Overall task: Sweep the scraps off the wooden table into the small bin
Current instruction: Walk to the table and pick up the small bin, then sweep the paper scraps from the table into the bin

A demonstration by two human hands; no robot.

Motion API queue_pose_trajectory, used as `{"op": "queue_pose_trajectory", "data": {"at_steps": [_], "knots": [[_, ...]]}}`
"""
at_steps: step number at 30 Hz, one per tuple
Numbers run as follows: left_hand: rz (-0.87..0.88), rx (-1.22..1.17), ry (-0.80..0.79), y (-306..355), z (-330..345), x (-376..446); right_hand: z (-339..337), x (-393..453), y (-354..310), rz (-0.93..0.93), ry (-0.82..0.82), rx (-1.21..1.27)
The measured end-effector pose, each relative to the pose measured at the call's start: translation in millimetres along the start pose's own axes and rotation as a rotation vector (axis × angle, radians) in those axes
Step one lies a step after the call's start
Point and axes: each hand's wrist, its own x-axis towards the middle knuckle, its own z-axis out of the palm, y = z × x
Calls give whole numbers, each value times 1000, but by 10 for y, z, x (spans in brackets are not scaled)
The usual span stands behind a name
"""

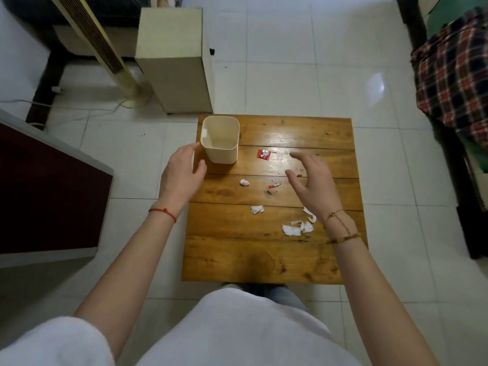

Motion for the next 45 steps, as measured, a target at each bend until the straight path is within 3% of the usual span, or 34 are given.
{"op": "queue_pose_trajectory", "data": {"at_steps": [5,11,25,32,37,45], "knots": [[-225,-80,-81,-295,461,810,262,497,176,7,-25,-42],[-370,-125,-168,-658,1002,1424,681,927,486,-13,-65,-54],[-661,-437,-229,-1021,1646,1869,1334,1264,913,51,-132,-60],[-679,-474,-199,-816,1530,1592,1279,1056,940,83,-130,-43],[-630,-459,-201,-620,1410,1044,1194,704,937,105,-140,-41],[-719,-601,-204,-350,1407,-44,1122,-147,1115,146,-154,-26]]}}
